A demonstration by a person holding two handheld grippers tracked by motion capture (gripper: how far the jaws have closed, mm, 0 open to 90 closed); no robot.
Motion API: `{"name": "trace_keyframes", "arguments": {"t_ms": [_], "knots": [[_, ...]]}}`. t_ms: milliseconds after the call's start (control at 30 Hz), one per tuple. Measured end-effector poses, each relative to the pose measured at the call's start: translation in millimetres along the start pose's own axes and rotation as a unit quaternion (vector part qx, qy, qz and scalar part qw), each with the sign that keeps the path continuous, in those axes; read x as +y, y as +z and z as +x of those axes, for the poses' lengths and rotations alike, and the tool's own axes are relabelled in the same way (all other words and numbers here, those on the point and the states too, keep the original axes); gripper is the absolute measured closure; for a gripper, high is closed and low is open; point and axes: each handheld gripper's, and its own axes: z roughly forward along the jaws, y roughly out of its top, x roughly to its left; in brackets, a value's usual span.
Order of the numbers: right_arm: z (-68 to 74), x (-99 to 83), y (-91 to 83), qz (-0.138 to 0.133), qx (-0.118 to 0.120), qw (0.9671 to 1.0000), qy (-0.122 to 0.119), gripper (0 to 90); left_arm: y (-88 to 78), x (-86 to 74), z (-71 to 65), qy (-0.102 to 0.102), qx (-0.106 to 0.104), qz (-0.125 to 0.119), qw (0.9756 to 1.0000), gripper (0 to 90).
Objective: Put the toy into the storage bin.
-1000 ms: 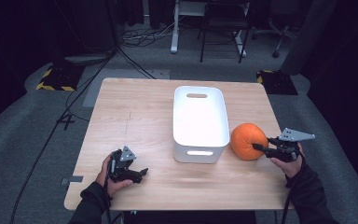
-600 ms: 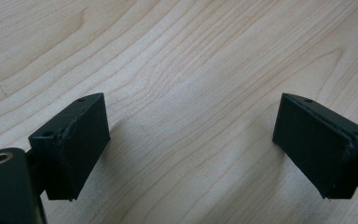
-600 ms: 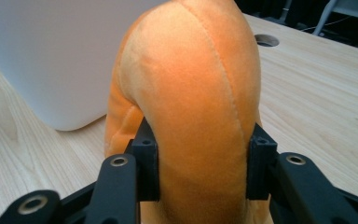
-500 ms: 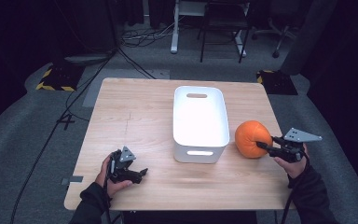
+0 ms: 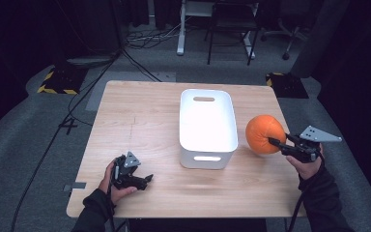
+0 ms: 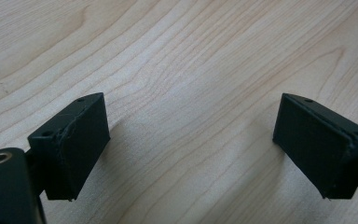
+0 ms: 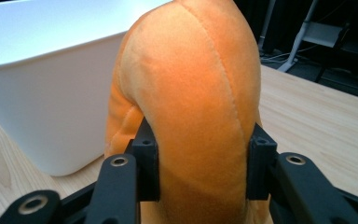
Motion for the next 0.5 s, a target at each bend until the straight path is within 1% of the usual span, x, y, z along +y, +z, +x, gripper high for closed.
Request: {"name": "trace_keyframes", "arguments": {"t_ms": [133,233,367,400,433,500], "knots": [[1.2,8.0,-2.6,-0.012,-0.004,0.9999,-0.003,58.3,0.0,0.0,0.0,0.0,0.0,0.0,1.0,10.7],[1.7,14.5,-3.0,-0.019,0.0,0.9998,-0.006,58.3,0.0,0.1,0.0,0.0,0.0,0.0,1.0,10.8],[4.3,22.8,-1.6,-0.024,-0.004,0.9997,-0.008,58.3,0.0,0.0,0.0,0.0,0.0,0.0,1.0,10.8],[5.5,24.0,-1.7,-0.023,-0.004,0.9997,-0.003,58.3,0.1,0.1,0.0,0.0,-0.001,0.0,1.0,10.8],[5.8,26.0,-1.3,-0.027,-0.004,0.9996,-0.007,58.3,0.0,0.0,0.0,0.0,0.0,0.0,1.0,10.7],[6.2,28.6,-0.5,-0.03,-0.004,0.9995,-0.004,58.3,0.0,0.0,0.0,0.0,0.0,0.0,1.0,10.8]]}}
